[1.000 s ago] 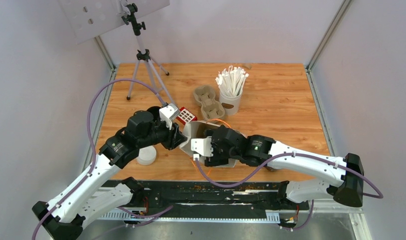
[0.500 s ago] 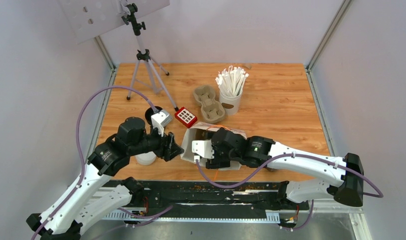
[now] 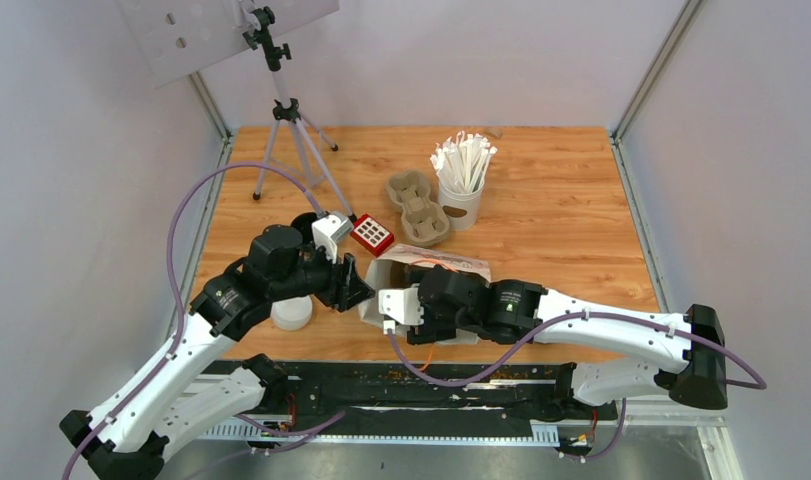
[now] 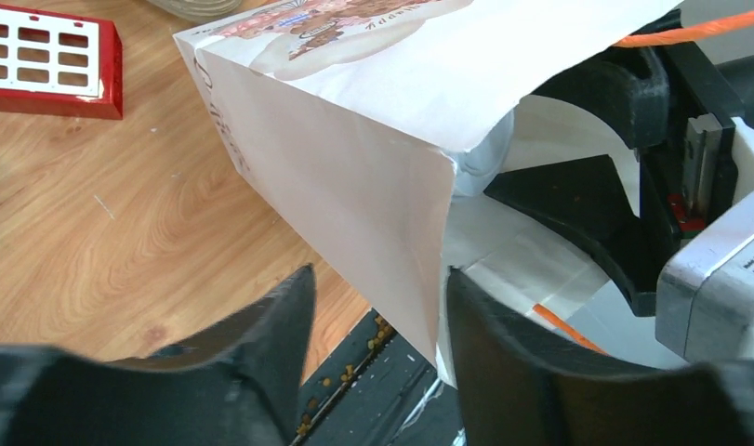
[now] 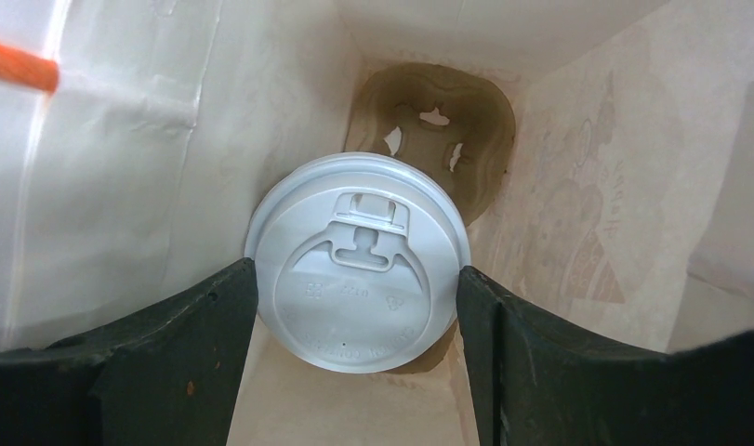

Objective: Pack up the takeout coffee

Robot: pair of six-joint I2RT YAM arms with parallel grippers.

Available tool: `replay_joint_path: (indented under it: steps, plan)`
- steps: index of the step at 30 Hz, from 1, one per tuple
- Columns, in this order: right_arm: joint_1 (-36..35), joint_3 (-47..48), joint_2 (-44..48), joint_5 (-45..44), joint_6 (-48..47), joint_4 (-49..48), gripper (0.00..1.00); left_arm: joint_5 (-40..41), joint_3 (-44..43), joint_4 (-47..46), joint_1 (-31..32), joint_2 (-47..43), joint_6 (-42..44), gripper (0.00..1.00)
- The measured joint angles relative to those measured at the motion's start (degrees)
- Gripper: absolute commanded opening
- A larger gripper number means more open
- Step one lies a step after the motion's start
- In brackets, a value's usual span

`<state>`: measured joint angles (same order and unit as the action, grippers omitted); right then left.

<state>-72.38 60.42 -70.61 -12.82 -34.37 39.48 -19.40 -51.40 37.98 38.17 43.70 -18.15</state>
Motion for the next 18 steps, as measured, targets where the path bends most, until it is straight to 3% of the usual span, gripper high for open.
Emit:
replay_joint_path:
  steps: [3,9,12,18]
  plan:
    - [-0.7,0.0,0.0,-2.0,-0.2,0.4,0.64,-0.1,0.0,-0.5,0.0,0.6,0.0,0.30]
    - [-1.0,0.0,0.0,-4.9,-0.3,0.6,0.64,-0.6,0.0,-1.2,0.0,0.6,-0.2,0.07]
    - [-1.0,-0.4,0.0,-4.9,-0.3,0.5,0.64,-1.0,0.6,-2.2,0.0,-0.7,-0.3,0.03]
    - [-1.0,-1.9,-0.5,-5.9,-1.2,0.6,0.64,-4.5,5.2,-5.0,0.0,-5.8,-1.0,0.05]
